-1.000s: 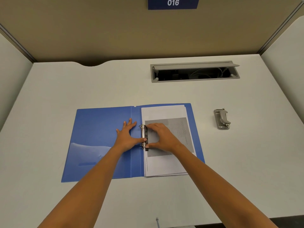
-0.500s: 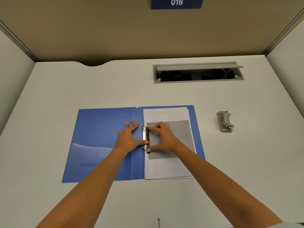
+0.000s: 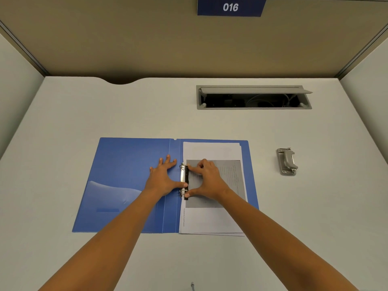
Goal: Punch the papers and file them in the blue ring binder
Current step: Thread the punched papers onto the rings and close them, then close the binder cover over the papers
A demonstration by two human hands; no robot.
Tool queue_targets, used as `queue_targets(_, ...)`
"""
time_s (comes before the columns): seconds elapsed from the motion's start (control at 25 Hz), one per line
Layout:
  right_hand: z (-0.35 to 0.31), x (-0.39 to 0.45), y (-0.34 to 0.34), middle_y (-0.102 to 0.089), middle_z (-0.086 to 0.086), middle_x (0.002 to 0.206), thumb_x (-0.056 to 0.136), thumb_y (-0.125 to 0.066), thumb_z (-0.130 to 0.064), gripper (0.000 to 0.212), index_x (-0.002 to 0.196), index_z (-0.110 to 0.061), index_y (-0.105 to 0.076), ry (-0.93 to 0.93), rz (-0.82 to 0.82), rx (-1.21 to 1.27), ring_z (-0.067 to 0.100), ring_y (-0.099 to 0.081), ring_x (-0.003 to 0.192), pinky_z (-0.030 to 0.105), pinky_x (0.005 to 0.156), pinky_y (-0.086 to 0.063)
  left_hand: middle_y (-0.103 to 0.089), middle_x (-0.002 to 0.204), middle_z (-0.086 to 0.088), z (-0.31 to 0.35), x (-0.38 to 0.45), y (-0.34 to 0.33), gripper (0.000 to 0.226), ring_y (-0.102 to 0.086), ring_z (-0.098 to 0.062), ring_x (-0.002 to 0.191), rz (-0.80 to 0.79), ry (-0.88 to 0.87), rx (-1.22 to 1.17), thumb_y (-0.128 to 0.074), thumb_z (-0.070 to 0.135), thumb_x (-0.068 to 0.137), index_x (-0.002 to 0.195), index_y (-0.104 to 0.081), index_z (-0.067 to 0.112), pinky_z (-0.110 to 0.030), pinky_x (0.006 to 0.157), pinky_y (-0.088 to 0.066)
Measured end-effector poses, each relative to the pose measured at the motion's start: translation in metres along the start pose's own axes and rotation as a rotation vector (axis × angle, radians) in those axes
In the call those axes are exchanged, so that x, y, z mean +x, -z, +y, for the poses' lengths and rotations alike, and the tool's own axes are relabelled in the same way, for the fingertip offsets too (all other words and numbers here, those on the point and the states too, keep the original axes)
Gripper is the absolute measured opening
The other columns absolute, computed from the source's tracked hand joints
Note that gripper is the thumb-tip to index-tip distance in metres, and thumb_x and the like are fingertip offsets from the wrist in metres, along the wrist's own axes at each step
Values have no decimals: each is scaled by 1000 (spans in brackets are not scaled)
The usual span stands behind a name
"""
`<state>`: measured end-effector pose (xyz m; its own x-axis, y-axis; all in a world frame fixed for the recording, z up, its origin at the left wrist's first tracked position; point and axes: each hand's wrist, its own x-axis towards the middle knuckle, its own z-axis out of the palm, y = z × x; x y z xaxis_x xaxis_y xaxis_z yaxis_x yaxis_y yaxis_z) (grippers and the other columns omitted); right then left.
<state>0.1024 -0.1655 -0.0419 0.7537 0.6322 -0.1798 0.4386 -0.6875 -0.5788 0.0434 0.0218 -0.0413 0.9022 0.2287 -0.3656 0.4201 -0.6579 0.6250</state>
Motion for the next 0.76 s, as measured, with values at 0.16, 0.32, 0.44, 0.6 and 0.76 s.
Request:
queue_targets(0.16, 0, -4, -2, -38, -4, 108, 54, -75, -69, 99, 141, -37, -39, 1, 18, -11, 11, -31, 101, 30, 95, -35, -9, 162, 6, 5, -3, 6, 104, -1, -20, 150, -22, 8, 33, -83, 49, 64, 150, -29, 26, -51, 120, -10)
queue_targets(0.32, -1, -8, -3, -38, -3, 114, 58, -74, -68, 99, 143, -37, -34, 1, 21, -11, 12, -32, 105, 32, 97, -36, -9, 162, 3, 10, -7, 9, 102, -2, -22, 150, -25, -4, 57, -83, 47, 65, 150, -30, 23, -51, 120, -13)
queue_targets(0.44, -2, -13, -4, -40, -2, 120, 60, -74, -66, 101, 145, -33, -31, 6, 42, 26, 14, -35, 111, 36, 101, -37, -12, 162, 1, 9, -10, 9, 104, -4, -21, 150, -2, -31, 64, -82, 48, 66, 150, -28, 19, -51, 120, -8)
queue_targets(0.6, -4, -23, 6, -43, -4, 127, 64, -74, -63, 99, 145, -28, -30, 18, 112, 193, 11, -38, 116, 30, 102, -35, -29, 156, -3, 7, -20, 12, 93, -21, -23, 146, 132, -77, -20, -78, 46, 74, 148, -30, 17, -50, 120, -11)
queue_targets(0.76, 10, -35, 20, -49, 0, 128, 81, -64, -52, 69, 138, -20, -41, -201, 464, 338, 13, -44, 116, 28, 99, -38, -41, 145, -7, -14, -26, 29, 70, -38, -28, 135, 410, 69, -111, -69, 40, 84, 140, -40, 11, -53, 115, -23)
